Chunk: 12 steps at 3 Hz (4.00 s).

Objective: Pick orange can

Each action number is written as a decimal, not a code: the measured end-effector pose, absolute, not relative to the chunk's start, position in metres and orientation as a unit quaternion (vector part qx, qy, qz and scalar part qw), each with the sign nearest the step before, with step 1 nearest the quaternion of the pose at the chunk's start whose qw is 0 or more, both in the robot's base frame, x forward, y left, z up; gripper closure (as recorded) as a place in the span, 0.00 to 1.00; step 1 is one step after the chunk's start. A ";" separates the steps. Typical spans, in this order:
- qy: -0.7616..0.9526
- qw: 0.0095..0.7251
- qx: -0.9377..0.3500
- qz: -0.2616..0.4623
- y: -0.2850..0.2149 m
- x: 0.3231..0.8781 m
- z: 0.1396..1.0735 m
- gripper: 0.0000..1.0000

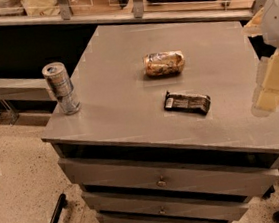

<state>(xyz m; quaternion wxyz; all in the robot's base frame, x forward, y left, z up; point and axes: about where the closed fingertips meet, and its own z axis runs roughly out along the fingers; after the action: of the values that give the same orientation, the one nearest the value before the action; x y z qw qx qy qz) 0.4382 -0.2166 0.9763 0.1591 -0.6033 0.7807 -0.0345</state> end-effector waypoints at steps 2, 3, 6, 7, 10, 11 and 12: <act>0.770 0.179 -0.612 -0.026 -0.203 0.471 0.970 0.00; 0.757 0.192 -0.625 -0.016 -0.185 0.527 0.962 0.00; 0.719 0.189 -0.668 -0.031 -0.082 0.673 0.949 0.00; 0.713 0.164 -0.681 -0.045 -0.062 0.683 0.926 0.00; 0.727 0.067 -0.681 -0.057 -0.059 0.693 0.839 0.41; 0.730 0.062 -0.678 -0.053 -0.065 0.694 0.835 0.65; 0.730 0.062 -0.678 -0.053 -0.065 0.694 0.836 0.88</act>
Offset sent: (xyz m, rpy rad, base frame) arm 0.0820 0.0330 -0.0199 0.0826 -0.0396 0.0765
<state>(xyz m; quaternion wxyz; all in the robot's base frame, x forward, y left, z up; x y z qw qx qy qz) 0.6944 -0.0655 0.8363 0.0617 -0.6784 0.7302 -0.0529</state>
